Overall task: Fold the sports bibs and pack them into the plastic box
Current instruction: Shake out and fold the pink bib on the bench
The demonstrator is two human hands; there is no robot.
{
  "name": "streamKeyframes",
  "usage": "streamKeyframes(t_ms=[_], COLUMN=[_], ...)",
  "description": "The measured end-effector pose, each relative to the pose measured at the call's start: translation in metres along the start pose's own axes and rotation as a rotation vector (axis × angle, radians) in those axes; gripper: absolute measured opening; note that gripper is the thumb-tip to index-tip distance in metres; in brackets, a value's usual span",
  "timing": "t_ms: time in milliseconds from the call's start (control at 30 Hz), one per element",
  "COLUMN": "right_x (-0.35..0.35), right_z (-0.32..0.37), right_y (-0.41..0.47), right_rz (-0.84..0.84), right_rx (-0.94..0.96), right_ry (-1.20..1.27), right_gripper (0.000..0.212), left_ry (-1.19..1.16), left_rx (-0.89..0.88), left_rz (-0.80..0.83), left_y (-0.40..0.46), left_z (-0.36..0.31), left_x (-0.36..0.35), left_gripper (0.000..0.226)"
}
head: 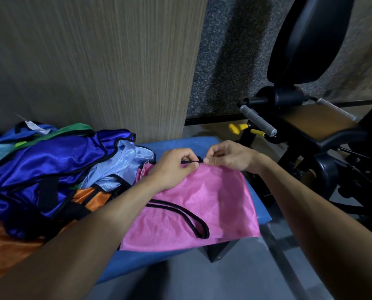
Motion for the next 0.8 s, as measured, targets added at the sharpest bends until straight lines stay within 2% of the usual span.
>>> streamKeyframes(t_ms=[100,300,400,467,500,533,567,633,700,800], right_x=[0.007,0.021,0.026,0.026,0.026,0.026,0.027,0.028,0.032,0.039], right_z=[-0.011,-0.034,-0.041,-0.044,-0.045,-0.045,-0.045,-0.042,-0.036,-0.03], right_y=[-0.002,-0.01,-0.015,-0.016,-0.017,-0.017,-0.017,-0.016,-0.016,-0.014], right_rz=[0.002,-0.004,-0.074,-0.119,-0.132,-0.14,-0.145,-0.144,-0.146,-0.162], right_rx=[-0.023,-0.087,-0.115,-0.119,-0.125,-0.134,-0.143,-0.136,-0.089,-0.044], right_ry=[-0.014,-0.15,-0.216,-0.246,-0.253,-0.258,-0.273,-0.347,-0.497,-0.751], right_gripper=[0.015,0.009,0.011,0.012,0.012,0.013,0.013,0.015,0.017,0.027], left_ry=[0.027,0.136,0.421,0.567,0.519,0.429,0.362,0.395,0.532,0.55], left_rx=[-0.006,0.016,0.078,-0.097,-0.237,-0.348,-0.398,-0.381,-0.388,-0.42], left_rz=[0.01,0.012,0.005,-0.057,-0.031,0.091,0.272,0.56,0.613,0.539], left_y=[-0.001,-0.002,-0.008,-0.018,-0.025,-0.034,-0.043,-0.056,-0.063,-0.065], left_z=[0.003,0.012,0.004,-0.016,-0.032,-0.047,-0.057,-0.059,-0.048,-0.04], left_x=[0.0,0.003,-0.002,-0.015,-0.024,-0.035,-0.047,-0.071,-0.086,-0.091], left_gripper=[0.004,0.01,0.011,0.027,0.028,0.024,0.023,0.039,0.05,0.037])
Point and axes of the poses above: each hand's wrist, its own y-axis towards the middle knuckle, its own x-axis out of the back of the hand, z = x × y, the point moved 2 cm from there along y, towards the middle knuckle, and after that the axes turned 12 degrees about -y, right-handed, at the moved point
